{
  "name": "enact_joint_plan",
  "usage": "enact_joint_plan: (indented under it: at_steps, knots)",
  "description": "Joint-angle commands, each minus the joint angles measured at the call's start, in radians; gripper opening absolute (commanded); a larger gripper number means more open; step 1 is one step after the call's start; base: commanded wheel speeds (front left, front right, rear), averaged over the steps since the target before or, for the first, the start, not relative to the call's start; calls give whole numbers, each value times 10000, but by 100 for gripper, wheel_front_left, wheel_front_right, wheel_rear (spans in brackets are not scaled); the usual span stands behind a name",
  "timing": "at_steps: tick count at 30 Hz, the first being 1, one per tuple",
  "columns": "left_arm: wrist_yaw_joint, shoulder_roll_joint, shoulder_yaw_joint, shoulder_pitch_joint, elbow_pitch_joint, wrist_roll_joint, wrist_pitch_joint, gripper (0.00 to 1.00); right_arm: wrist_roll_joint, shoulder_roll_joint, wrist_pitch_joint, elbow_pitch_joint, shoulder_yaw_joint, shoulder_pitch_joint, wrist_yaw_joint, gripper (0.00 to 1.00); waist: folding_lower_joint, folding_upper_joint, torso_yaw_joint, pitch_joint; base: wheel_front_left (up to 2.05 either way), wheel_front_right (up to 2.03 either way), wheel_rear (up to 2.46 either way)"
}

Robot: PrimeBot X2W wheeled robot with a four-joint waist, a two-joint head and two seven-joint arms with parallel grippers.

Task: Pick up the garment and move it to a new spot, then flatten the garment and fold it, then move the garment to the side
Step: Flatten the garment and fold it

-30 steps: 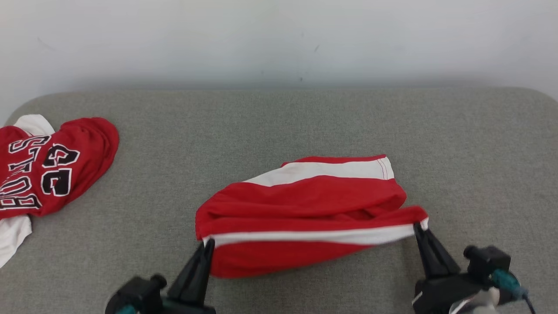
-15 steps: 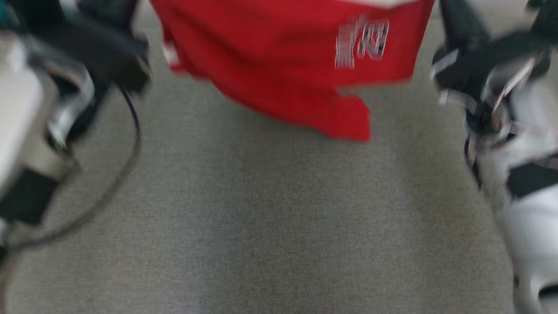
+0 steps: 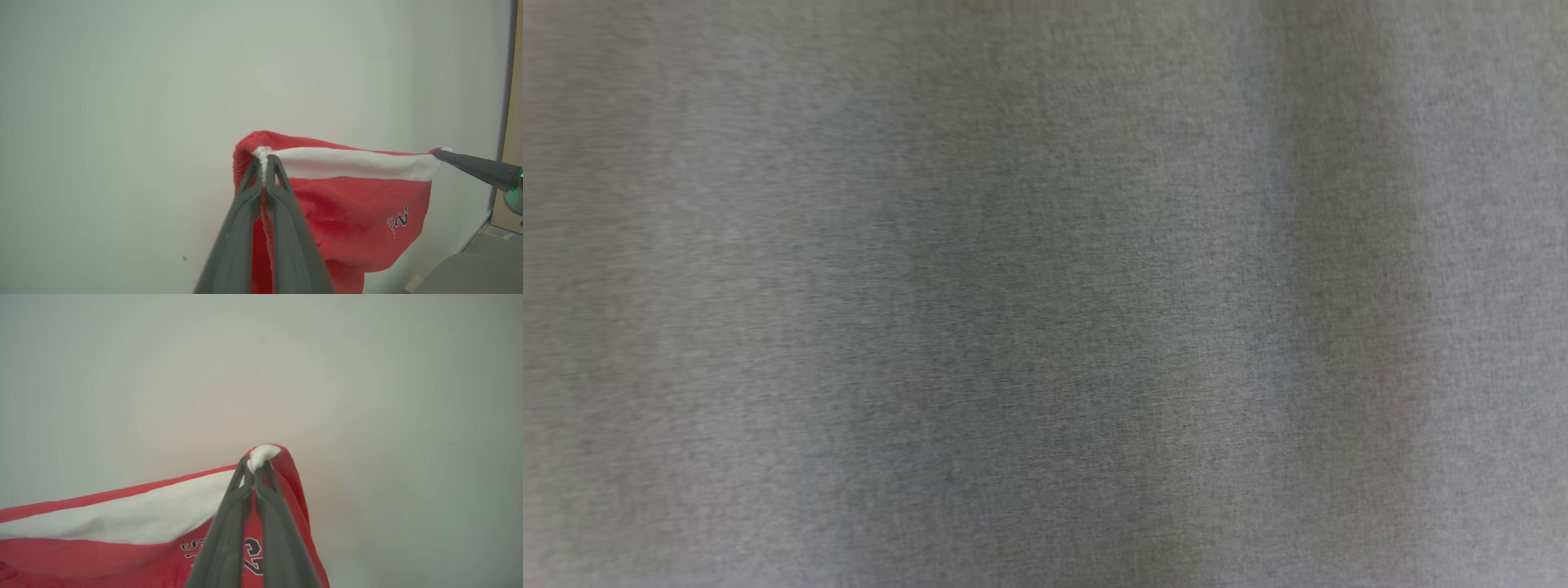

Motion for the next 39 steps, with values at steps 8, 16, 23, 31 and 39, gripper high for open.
enact_joint_plan:
  at_steps: [8,16,23,31,39]
  knots:
    - [16,-183,-766,-956,863,-1415,-786,0,-295,-133,-266,1202,-401,-1216,-19,0,-4,-3,-444,687,0,0,0]
    - [16,-247,-1484,888,221,-2181,-2143,0,532,-292,-509,-60,285,968,-19,0,-4,-3,-408,457,0,0,0]
    - [16,32,-1160,3425,-1051,-1914,-2362,0,1383,-1031,-669,-2126,938,4223,-19,0,-4,-3,-207,-373,0,0,0]
    - [515,-190,825,8703,-3669,-885,-2353,0,2371,-1730,-847,-4899,585,9428,-21,0,-4,-3,110,-1548,0,0,0]
    - [451,-807,1640,13038,-4675,82,-2356,0,2204,-1405,-676,-6623,-530,13724,-21,0,-4,-3,397,-2331,0,0,0]
